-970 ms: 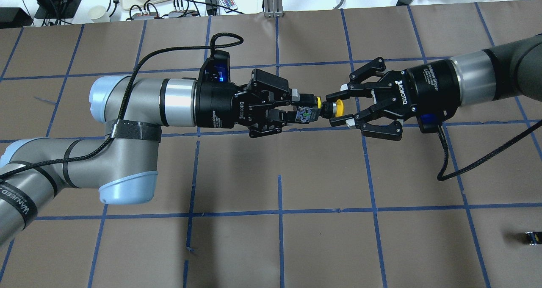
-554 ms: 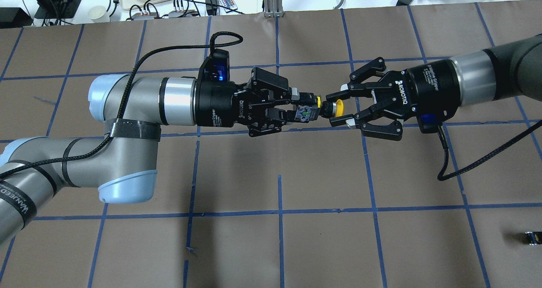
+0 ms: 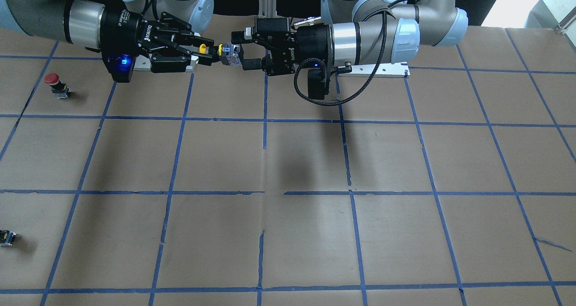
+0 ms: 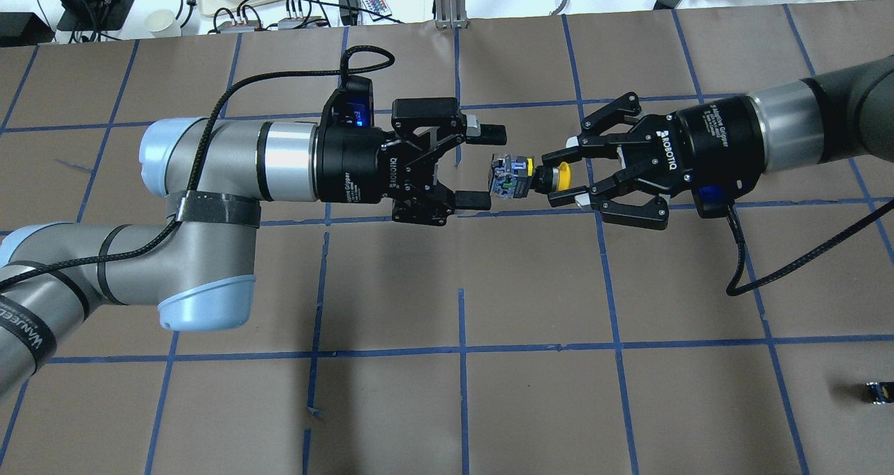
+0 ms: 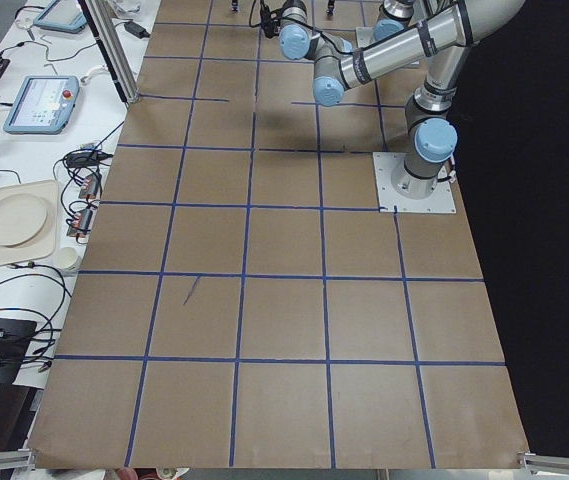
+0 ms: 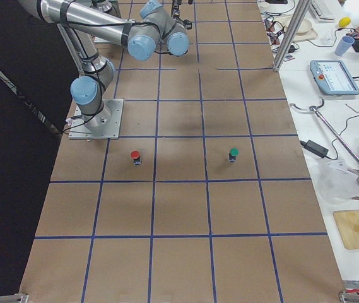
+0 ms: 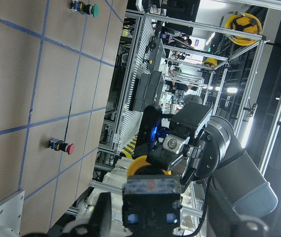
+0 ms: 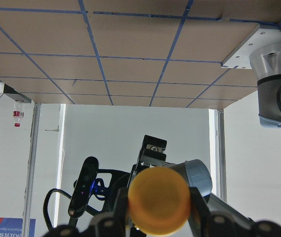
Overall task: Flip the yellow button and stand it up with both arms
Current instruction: 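Open the left gripper and pull it back while the right gripper holds the button, then carry the button with the right gripper toward the far edge while the left arm retracts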
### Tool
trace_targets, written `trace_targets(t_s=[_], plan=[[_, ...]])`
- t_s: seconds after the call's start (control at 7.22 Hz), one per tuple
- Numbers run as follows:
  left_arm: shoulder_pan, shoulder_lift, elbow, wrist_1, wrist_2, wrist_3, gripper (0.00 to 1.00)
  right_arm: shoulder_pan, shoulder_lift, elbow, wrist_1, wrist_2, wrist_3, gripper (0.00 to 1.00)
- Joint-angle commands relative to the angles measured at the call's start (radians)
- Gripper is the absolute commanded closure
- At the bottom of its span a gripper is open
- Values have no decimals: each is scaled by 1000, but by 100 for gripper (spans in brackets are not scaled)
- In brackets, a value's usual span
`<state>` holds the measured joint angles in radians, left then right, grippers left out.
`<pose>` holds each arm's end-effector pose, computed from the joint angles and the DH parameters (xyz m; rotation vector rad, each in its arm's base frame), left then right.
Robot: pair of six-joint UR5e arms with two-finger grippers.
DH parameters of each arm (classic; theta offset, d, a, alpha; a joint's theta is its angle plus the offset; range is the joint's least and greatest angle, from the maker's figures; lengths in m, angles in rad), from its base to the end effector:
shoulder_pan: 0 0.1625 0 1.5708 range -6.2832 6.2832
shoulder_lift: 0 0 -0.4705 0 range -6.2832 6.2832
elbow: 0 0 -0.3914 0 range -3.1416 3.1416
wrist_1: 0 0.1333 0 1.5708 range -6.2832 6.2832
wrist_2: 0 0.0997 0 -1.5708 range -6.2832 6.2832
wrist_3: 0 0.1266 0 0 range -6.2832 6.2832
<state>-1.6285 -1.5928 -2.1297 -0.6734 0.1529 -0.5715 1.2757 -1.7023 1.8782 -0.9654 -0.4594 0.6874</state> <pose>-0.2833 -0.4227 0.4308 0.2074 -1.7073 -0.1937 0.1329 -0.4114 0.4504 1.3757 1.5018 1.0358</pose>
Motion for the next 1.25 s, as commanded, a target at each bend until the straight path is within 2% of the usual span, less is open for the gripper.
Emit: trace_targets(t_s=[0.0, 0.28, 0.55, 0.83, 1.11], plan=[[60, 16, -2, -8, 11, -5, 0, -25, 4, -17, -7, -48, 4, 96], [139, 23, -7, -8, 37, -2, 1, -65, 7, -94, -16, -158, -5, 96], [192, 27, -4, -8, 156, 11, 1, -68, 32, -160, -132, -304, -8, 96], [184, 60, 5, -8, 410, 19, 1, -79, 53, -171, -220, -520, -194, 95], [173, 88, 10, -14, 607, 39, 1, -195, 72, -177, -242, -728, -544, 96]])
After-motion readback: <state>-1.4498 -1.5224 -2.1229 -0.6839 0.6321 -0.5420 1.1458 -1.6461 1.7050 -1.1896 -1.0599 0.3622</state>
